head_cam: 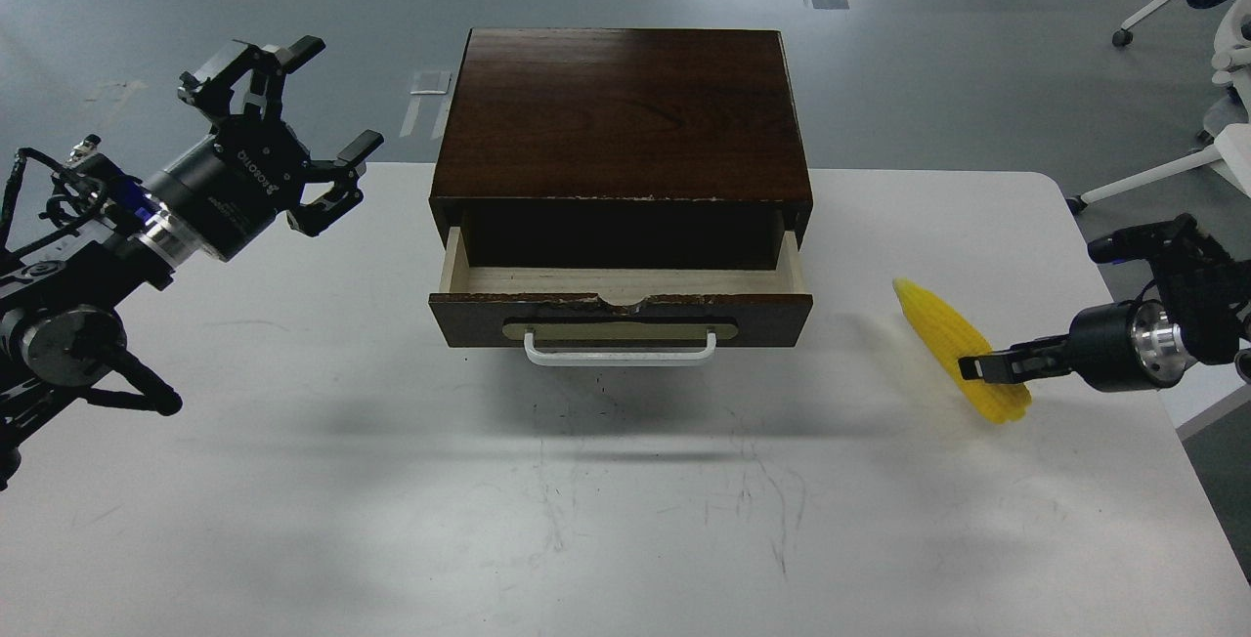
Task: Put corn in drawer with both arms
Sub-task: 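Lift the corn with the right gripper and carry it over the open drawer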
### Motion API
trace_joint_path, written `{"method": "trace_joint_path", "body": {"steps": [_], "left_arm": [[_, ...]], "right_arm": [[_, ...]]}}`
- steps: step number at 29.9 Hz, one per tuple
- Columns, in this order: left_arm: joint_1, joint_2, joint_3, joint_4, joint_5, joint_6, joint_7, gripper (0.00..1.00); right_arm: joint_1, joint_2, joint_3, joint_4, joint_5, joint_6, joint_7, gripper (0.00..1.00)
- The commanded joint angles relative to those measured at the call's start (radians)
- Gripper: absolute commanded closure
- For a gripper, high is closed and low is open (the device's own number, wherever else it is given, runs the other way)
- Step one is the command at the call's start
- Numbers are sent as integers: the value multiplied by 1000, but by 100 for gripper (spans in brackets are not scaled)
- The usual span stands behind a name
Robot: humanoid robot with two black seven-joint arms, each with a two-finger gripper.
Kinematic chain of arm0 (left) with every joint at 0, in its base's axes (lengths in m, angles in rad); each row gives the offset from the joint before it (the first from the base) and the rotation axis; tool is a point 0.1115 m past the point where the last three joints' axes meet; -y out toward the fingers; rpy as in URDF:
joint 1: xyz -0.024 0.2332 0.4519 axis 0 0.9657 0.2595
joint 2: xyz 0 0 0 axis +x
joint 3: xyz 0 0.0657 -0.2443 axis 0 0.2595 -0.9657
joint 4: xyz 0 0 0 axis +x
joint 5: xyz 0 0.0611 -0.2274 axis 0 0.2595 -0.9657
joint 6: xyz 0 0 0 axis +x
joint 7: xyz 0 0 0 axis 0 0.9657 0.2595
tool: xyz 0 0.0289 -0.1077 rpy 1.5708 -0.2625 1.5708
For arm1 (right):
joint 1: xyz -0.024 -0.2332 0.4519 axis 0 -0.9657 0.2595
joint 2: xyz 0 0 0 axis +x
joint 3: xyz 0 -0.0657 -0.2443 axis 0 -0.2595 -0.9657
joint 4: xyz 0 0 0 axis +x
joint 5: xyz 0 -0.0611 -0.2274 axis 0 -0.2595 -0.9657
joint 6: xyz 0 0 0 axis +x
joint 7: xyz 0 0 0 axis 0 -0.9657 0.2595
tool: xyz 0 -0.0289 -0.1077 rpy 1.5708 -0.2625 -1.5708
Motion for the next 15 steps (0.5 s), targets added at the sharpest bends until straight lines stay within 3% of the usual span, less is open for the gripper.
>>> {"method": "trace_joint_path", "body": {"steps": [1,4,11,15], "left_arm": [[0,1,-1,0,0,-1,0,2],[0,0,-2,0,0,-1,0,2],[0,1,-27,0,0,1,0,2],[0,1,-28,0,0,2,0,2]], "right_arm": [[182,-11,-2,34,1,6,0,95],[294,2,-6,36,1,12,0,94],[591,211,-176,86,4,13,0,93],[653,320,-206,96,4,12,0,92]]}}
